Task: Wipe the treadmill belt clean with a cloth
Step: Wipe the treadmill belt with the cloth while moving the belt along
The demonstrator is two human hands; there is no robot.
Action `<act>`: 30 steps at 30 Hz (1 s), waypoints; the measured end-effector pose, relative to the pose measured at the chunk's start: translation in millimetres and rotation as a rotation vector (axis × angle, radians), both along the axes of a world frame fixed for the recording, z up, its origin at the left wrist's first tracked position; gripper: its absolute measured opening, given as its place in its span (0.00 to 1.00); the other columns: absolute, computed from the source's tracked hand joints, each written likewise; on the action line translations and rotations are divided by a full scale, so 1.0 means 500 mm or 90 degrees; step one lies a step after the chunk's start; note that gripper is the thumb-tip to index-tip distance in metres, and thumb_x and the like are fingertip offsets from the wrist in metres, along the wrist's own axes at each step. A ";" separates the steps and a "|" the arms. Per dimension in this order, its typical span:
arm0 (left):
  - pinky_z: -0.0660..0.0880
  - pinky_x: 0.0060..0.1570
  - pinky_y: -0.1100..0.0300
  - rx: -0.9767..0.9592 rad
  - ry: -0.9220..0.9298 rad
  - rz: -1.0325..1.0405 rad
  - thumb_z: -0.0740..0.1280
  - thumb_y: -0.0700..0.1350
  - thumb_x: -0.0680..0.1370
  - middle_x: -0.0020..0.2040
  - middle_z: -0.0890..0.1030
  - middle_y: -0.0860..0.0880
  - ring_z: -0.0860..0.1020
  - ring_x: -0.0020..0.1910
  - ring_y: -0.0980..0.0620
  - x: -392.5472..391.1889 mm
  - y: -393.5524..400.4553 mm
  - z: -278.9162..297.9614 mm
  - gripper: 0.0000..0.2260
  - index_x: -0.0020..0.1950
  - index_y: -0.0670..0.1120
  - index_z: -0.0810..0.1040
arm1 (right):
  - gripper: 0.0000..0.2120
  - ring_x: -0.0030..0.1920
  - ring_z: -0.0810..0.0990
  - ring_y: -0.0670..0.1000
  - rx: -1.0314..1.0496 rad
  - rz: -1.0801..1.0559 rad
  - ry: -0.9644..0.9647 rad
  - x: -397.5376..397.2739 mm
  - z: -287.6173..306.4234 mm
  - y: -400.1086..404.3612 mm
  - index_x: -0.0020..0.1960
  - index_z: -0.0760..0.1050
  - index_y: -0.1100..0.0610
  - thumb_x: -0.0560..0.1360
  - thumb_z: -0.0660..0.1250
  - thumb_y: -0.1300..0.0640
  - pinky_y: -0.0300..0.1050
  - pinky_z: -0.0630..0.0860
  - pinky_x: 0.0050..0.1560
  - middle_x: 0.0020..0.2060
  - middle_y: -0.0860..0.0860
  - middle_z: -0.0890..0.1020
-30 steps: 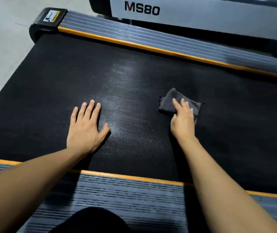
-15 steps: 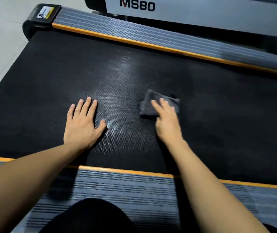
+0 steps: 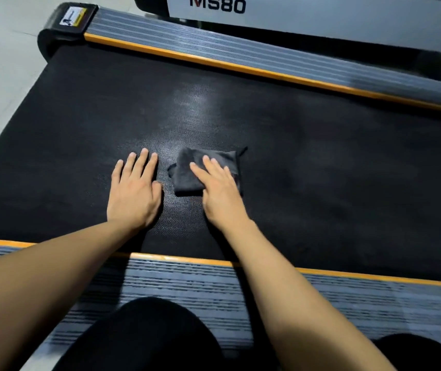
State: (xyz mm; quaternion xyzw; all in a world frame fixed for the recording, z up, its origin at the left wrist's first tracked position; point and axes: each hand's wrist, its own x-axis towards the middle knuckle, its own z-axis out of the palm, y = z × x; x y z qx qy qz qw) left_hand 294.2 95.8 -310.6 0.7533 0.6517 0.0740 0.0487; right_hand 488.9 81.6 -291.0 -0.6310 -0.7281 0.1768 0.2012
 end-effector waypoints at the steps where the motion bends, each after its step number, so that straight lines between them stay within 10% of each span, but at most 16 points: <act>1: 0.53 0.80 0.43 -0.007 0.000 0.002 0.48 0.51 0.79 0.82 0.62 0.44 0.59 0.81 0.42 -0.001 0.001 0.001 0.31 0.81 0.45 0.62 | 0.32 0.78 0.58 0.56 0.000 -0.016 -0.002 0.035 -0.002 -0.013 0.75 0.67 0.53 0.73 0.60 0.71 0.53 0.47 0.78 0.77 0.57 0.63; 10: 0.53 0.79 0.42 0.006 -0.025 0.006 0.50 0.51 0.78 0.80 0.65 0.41 0.62 0.79 0.39 0.005 0.001 -0.005 0.30 0.80 0.43 0.64 | 0.32 0.79 0.55 0.54 -0.093 -0.271 -0.026 0.250 0.020 -0.099 0.75 0.66 0.50 0.74 0.57 0.71 0.54 0.49 0.79 0.78 0.55 0.61; 21: 0.51 0.80 0.44 -0.191 -0.001 -0.088 0.60 0.54 0.83 0.84 0.55 0.44 0.54 0.82 0.41 -0.066 -0.043 0.073 0.30 0.83 0.48 0.56 | 0.31 0.78 0.59 0.56 -0.071 0.109 -0.042 0.012 0.023 -0.066 0.75 0.66 0.53 0.74 0.59 0.71 0.57 0.53 0.78 0.77 0.57 0.63; 30: 0.56 0.76 0.35 -0.309 0.033 -0.057 0.66 0.66 0.77 0.85 0.47 0.54 0.50 0.83 0.48 -0.085 -0.130 0.126 0.40 0.83 0.60 0.49 | 0.23 0.57 0.72 0.61 -0.041 -0.191 -0.263 0.252 0.054 -0.162 0.69 0.74 0.46 0.75 0.66 0.58 0.55 0.72 0.58 0.58 0.56 0.73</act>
